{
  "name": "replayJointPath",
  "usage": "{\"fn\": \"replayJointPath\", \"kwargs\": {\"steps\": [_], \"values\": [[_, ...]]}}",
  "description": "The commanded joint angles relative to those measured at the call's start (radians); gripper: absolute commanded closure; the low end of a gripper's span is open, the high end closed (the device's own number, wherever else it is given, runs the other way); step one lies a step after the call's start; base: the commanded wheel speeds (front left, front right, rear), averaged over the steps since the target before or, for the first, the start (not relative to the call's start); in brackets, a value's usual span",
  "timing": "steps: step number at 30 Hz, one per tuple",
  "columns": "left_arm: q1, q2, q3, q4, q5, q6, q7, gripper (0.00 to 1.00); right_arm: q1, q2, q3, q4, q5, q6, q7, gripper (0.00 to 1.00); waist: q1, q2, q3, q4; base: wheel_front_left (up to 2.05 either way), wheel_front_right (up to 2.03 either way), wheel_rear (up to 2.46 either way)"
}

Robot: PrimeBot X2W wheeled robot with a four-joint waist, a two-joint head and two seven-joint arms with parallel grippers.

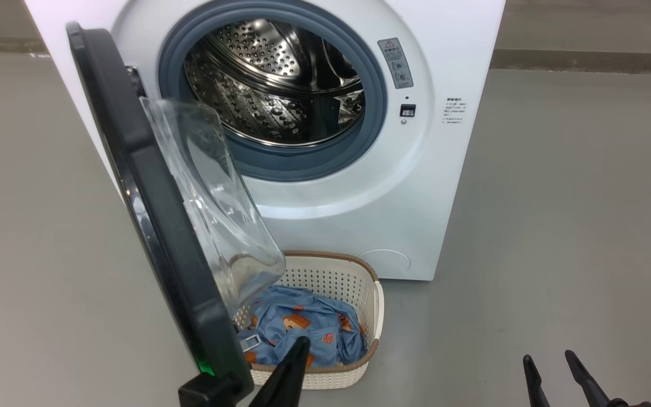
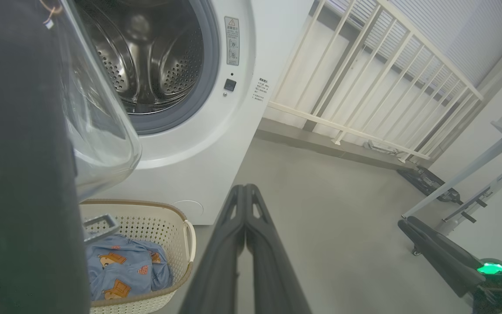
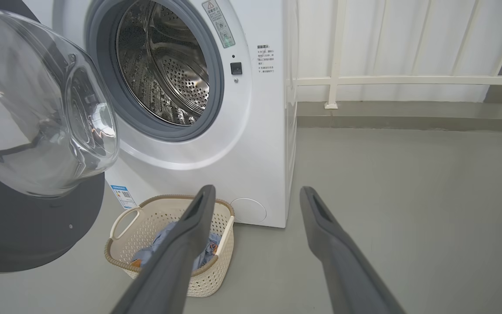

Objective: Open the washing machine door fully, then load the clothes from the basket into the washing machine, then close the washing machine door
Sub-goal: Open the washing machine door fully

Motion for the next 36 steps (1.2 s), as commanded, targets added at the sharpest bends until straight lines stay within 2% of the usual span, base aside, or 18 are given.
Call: {"fn": "replayJointPath", "kwargs": {"steps": [1,16,26,36], "values": [[-0.057,0.000,0.034,0.001,-0.003,0.011,-0.022,1.00,-0.029,-0.014,0.028,-0.020,0.013,0.003,-0.012,0.00,0.0000,0.0000,0.002,-0.002,0.00,0.00,0.00],[-0.101,0.001,0.053,0.071,-0.009,0.059,-0.076,1.00,-0.021,-0.014,0.021,-0.023,0.012,0.003,-0.012,0.00,0.0000,0.0000,0.017,0.020,0.00,0.00,0.00],[-0.108,0.003,0.056,0.082,0.003,0.085,-0.081,1.00,-0.020,-0.014,0.014,-0.021,0.010,0.003,-0.012,0.00,0.0000,0.0000,0.026,0.081,0.00,0.00,0.00],[-0.122,0.004,0.069,0.094,0.019,0.118,-0.099,1.00,-0.023,-0.014,0.021,-0.014,0.012,0.003,-0.012,0.00,0.0000,0.0000,0.025,0.186,0.00,0.00,0.00]]}}
